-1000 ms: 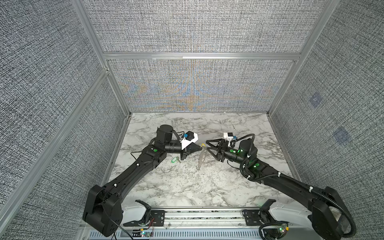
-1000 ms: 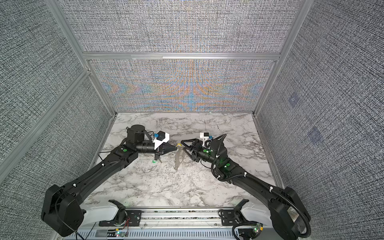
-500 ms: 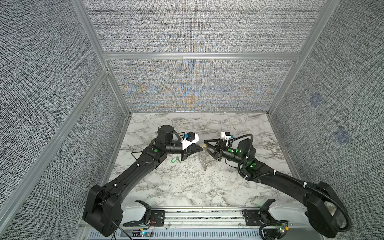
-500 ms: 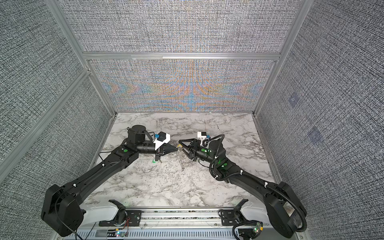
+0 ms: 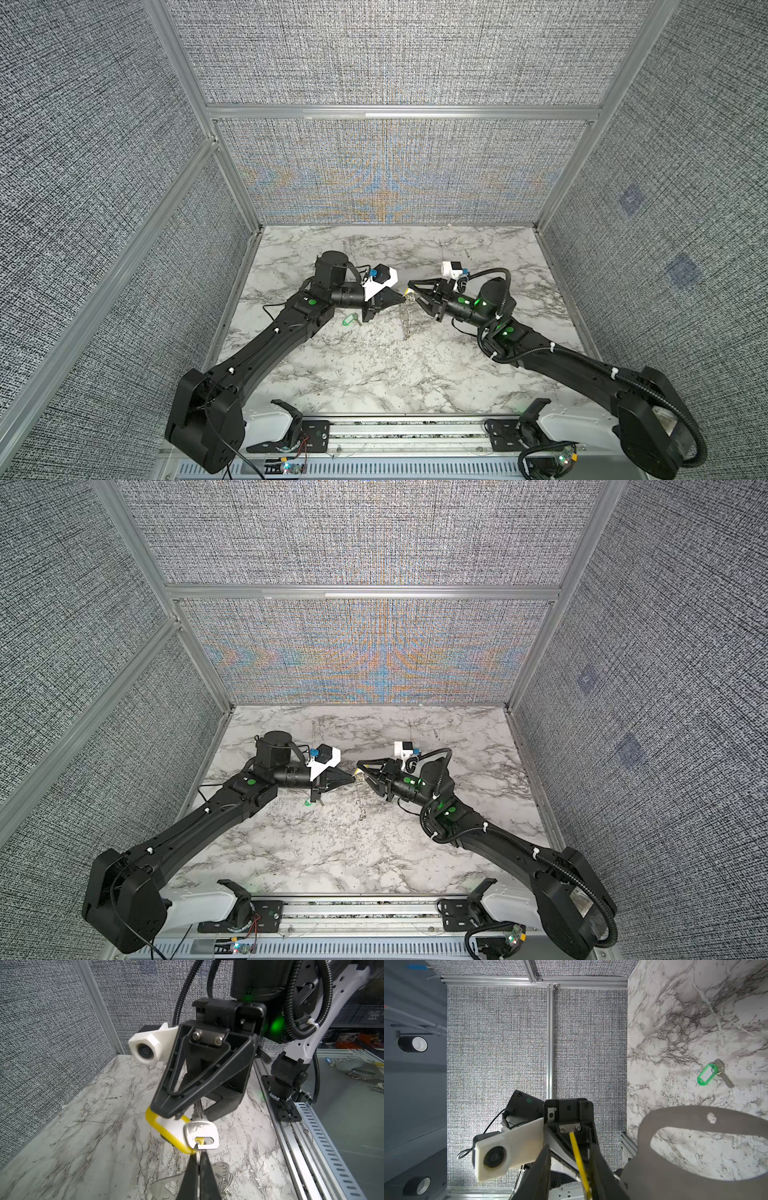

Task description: Remove the keys from the keyring

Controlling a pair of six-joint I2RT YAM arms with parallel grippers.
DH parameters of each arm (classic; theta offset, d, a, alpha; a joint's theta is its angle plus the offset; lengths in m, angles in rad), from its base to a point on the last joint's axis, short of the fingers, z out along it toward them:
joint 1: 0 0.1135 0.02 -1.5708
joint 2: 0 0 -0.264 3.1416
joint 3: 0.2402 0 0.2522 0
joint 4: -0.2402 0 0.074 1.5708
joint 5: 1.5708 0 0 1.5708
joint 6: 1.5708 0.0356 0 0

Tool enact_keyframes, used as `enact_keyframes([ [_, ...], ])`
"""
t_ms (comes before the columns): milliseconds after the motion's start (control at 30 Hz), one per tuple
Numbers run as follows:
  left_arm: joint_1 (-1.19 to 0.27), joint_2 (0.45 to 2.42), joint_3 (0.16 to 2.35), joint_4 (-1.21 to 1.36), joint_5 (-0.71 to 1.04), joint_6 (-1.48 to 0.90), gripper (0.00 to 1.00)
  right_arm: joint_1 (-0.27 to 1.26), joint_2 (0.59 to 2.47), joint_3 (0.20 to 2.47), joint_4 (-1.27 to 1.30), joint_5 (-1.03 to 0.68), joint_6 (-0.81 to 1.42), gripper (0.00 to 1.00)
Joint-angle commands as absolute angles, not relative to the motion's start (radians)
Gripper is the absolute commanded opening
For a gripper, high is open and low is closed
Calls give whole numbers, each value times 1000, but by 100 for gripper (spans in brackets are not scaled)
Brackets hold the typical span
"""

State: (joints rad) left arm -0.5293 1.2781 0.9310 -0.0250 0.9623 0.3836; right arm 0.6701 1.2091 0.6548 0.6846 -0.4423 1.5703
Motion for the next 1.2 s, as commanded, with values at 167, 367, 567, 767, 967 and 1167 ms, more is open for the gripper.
enact_keyframes([
  [167,-529,1269,934,9,959,359,0,673,1204,650,660,-436,1553,34],
  [367,-530,1270,936,2,957,359,0,676,1200,654,631,-436,1537,27],
  [567,-529,1267,936,-3,954,359,0,676,1198,646,642,-428,1537,21],
  [767,-529,1266,934,-8,956,359,0,676,1199,647,641,-426,1538,16],
  [967,-529,1270,936,-18,958,360,0,674,1210,653,640,-434,1536,11],
  [1167,-529,1266,934,-28,959,362,0,662,1212,660,624,-441,1530,8],
])
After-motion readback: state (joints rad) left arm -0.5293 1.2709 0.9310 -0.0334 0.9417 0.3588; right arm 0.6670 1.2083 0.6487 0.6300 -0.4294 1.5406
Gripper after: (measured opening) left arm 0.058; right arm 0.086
